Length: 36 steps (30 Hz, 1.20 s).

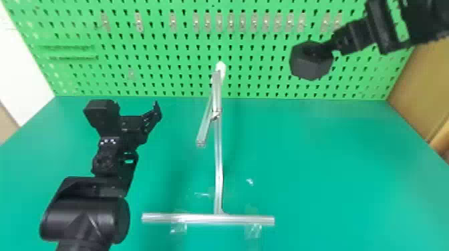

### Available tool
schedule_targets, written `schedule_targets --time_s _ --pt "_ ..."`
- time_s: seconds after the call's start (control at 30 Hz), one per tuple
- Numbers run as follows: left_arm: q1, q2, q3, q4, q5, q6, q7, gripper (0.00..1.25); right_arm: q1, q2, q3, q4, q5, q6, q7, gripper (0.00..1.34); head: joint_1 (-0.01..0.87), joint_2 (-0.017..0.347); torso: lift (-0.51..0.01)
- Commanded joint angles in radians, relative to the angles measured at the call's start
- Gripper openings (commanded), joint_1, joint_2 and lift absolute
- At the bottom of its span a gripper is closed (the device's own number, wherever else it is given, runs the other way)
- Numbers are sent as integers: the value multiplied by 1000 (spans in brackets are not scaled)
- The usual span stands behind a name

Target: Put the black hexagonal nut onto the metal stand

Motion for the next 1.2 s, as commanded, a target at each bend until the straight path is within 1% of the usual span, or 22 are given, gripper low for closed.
schedule_targets --time_s 0.0,0.13,0.23,0.27,0.4,0.53,0.63,0.87,0.97,1.17 --pt "-3 5 -7 0 -2 6 0 1072 -92 8 90 51 -79 -25 -1 290 693 81 -1" --pt "-3 8 -9 0 -2 7 0 1072 -160 20 165 79 -115 -28 1 290 693 81 -1" --pt "-4 10 -12 0 -2 9 0 1072 -206 34 208 120 -159 -36 2 290 693 81 -1" --pt "-6 10 -13 0 -3 11 -1 1072 -220 39 225 133 -162 -42 16 290 693 81 -1" --pt "-7 13 -16 0 -3 15 0 1071 -258 68 260 168 -121 -48 85 290 693 81 -1" --pt "-9 14 -18 0 -3 17 0 1071 -287 105 285 214 -55 -67 179 290 693 81 -1" --pt "-12 14 -21 0 -3 20 0 1071 -295 131 286 232 -47 -87 180 290 693 81 -1" --pt "-13 16 -22 0 -6 23 0 1071 -302 201 289 300 -46 -134 180 290 693 81 -1" --pt "-15 14 -22 0 -9 23 0 1071 -302 224 289 321 -52 -150 180 290 693 81 -1" --pt "-15 14 -21 0 -11 24 0 1069 -301 251 303 343 -78 -174 180 290 693 81 -1"
